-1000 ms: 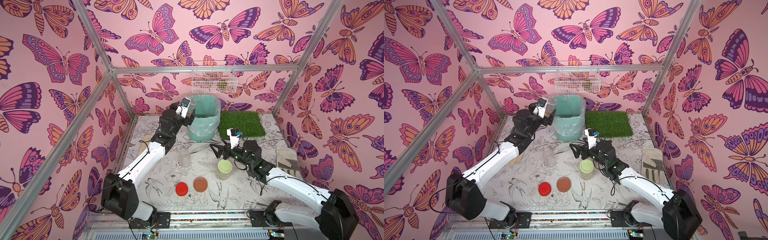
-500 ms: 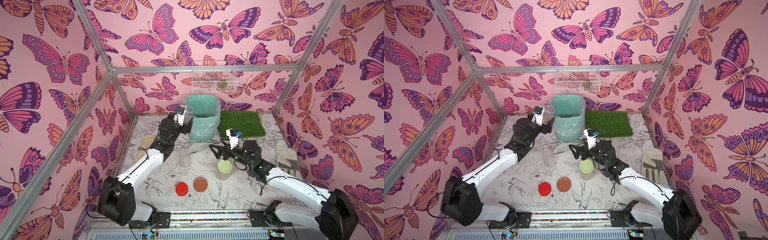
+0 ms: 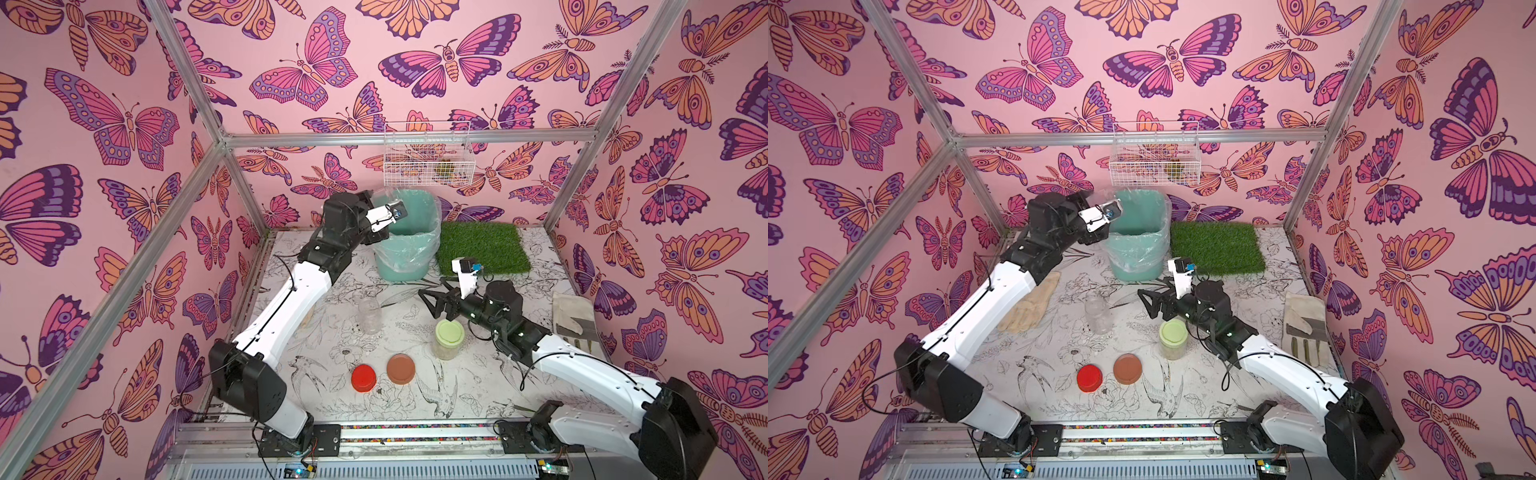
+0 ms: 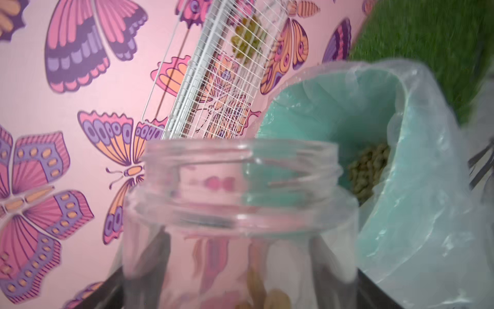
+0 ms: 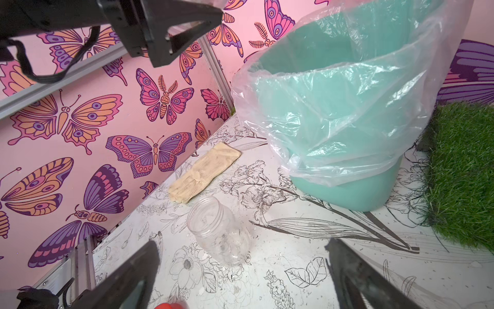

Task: Empty moldy peanuts from jars
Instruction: Pour the moldy peanuts from the jar into the trash bin.

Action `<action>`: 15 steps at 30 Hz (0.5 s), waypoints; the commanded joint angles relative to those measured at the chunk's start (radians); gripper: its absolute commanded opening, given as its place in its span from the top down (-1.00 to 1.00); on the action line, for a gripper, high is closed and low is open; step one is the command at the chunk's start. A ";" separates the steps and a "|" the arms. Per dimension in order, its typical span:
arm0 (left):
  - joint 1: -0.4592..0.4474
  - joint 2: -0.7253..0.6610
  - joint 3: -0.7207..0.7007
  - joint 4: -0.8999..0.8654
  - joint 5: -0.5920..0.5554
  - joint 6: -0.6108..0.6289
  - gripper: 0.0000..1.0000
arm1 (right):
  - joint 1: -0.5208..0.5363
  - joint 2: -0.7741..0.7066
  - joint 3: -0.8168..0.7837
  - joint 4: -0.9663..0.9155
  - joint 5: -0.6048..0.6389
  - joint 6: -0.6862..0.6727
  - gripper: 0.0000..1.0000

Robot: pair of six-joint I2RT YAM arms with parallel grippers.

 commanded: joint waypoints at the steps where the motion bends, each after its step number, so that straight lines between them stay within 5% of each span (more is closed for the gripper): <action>1: -0.024 0.094 0.131 -0.115 -0.160 0.489 1.00 | -0.007 -0.019 0.007 -0.003 0.009 0.002 -0.98; 7: -0.030 0.260 0.313 -0.011 -0.198 1.079 1.00 | -0.006 -0.050 -0.022 0.003 0.042 -0.006 -0.98; 15: -0.049 0.334 0.405 -0.012 -0.137 1.164 1.00 | -0.006 -0.063 -0.030 -0.002 0.042 -0.020 -0.98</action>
